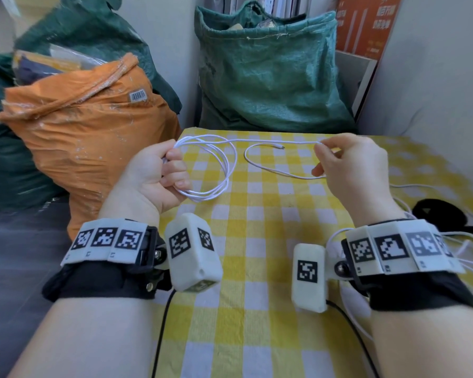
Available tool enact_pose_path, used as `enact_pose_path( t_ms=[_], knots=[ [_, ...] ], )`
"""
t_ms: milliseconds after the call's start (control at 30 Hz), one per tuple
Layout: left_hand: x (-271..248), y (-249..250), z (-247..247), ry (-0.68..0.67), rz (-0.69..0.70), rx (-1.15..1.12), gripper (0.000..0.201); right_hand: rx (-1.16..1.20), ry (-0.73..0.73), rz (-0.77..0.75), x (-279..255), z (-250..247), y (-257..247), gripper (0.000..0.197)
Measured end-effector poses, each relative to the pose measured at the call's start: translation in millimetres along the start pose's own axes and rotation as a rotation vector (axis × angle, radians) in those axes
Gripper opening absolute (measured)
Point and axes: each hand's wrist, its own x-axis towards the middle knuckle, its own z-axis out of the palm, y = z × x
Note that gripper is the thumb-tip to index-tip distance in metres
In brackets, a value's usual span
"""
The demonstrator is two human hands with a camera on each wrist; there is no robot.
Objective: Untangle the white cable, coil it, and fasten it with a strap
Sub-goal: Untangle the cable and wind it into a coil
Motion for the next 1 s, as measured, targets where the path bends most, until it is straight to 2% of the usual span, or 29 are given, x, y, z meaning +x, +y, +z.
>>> enact_pose_path(
  t_ms=[133, 267, 400, 500, 667, 767, 867, 1000],
  knots=[
    [-2.3, -3.1, 7.7, -0.061, -0.027, 0.074, 0.044, 0.024, 0.034, 0.044, -2.2, 0.4, -3.6, 0.009],
    [-5.0, -3.3, 10.2, -0.137, -0.068, 0.036, 0.047, -0.057, -0.054, 0.080, -4.6, 0.5, -6.0, 0.011],
    [-6.9, -2.6, 13.6, -0.209, -0.078, -0.019, 0.052, -0.188, -0.149, 0.088, -4.8, 0.8, -5.3, 0.033],
    [-8.8, -2.6, 16.5, -0.263, -0.083, -0.053, 0.051, -0.260, -0.272, 0.112, -7.3, 1.1, -7.3, 0.039],
    [-10.9, -4.0, 20.2, -0.300, -0.057, -0.082, 0.047, -0.250, -0.435, 0.080, -10.5, 2.2, -13.5, 0.032],
    [-10.2, -4.1, 20.1, -0.299, -0.045, -0.075, 0.047, -0.199, -0.460, 0.044, -12.2, 3.5, -17.5, 0.018],
    [-8.8, -4.9, 18.9, -0.298, -0.042, -0.069, 0.047, -0.132, -0.494, 0.082, -13.0, 5.2, -19.2, 0.019],
    [-7.8, -5.2, 18.6, -0.318, -0.031, -0.061, 0.046, -0.089, -0.440, 0.093, -12.9, 4.1, -18.3, 0.016]
  ],
)
